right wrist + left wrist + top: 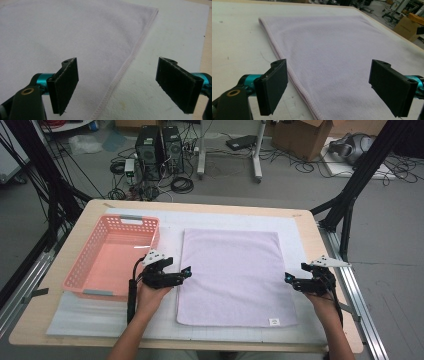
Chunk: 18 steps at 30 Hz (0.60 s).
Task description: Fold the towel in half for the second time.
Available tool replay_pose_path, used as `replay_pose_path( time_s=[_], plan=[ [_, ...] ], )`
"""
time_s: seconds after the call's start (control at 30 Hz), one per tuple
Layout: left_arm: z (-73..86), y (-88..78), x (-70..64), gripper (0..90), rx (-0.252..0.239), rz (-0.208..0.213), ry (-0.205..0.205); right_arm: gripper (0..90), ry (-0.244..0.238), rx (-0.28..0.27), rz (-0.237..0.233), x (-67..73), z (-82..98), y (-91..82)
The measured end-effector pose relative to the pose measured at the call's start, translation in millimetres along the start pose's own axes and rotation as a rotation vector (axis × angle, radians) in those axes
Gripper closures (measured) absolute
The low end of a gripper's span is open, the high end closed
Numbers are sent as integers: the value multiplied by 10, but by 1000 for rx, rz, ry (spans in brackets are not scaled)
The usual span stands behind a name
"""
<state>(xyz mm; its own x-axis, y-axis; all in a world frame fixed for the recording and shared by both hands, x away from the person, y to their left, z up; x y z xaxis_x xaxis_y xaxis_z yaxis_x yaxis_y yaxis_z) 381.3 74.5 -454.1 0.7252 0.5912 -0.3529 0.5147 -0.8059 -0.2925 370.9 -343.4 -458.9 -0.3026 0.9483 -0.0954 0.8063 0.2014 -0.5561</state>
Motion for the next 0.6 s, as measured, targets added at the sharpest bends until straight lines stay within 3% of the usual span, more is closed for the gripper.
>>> replay_pose_path(
  time_s=[0.2,0.37,0.53,0.6],
  plan=[
    [-173,127,85,161,2,5,-8,170,17,12,-17,-28,-88,63],
    [-288,251,183,165,-12,-24,-19,170,25,35,-39,-64,-185,217],
    [-358,432,350,179,30,-64,-43,171,48,76,-49,-116,-286,439],
    [-376,507,419,223,52,-61,-64,195,56,82,-50,-133,-327,521]
  ],
)
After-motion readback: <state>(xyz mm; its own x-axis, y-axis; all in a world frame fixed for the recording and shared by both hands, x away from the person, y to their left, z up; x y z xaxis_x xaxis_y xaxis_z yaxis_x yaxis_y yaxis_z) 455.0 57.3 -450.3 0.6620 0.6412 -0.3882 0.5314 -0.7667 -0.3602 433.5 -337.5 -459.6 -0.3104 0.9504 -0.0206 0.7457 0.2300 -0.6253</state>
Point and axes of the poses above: each handheld gripper's, and its own axes: y roughly forward along the jaws, z roughly out of its underside, x roughly to its left, the point moved 7 cm from there along y, roughly forward along the jaws, and after that the axes turned 15 degrees about z, right-handed, at the moved point
